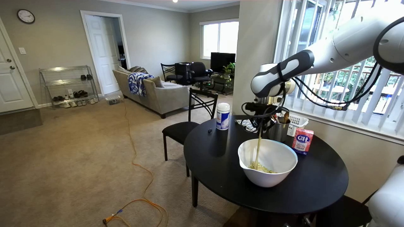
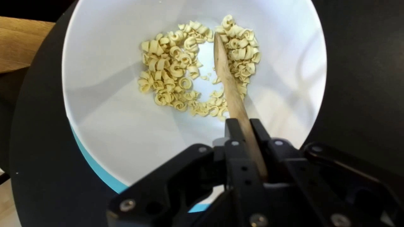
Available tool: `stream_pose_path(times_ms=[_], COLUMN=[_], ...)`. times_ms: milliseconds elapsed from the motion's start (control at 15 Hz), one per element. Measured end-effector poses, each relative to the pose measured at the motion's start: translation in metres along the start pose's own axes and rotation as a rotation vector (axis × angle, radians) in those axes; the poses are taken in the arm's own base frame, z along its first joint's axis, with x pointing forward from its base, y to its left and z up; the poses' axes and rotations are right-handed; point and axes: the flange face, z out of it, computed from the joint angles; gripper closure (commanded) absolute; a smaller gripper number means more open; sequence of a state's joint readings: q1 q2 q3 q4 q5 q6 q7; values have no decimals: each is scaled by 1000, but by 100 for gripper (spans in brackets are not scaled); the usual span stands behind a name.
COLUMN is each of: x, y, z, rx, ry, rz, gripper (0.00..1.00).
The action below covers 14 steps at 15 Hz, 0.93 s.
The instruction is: Use the spoon to stir the content in the white bowl
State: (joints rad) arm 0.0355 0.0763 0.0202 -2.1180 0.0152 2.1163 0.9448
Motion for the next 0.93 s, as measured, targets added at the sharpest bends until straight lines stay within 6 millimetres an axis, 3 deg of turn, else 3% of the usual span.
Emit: stream_pose_path(times_ms=[933], x=[15], y=[0], z=[-3], rx=[63], ry=[114], rz=[62], gripper=[97])
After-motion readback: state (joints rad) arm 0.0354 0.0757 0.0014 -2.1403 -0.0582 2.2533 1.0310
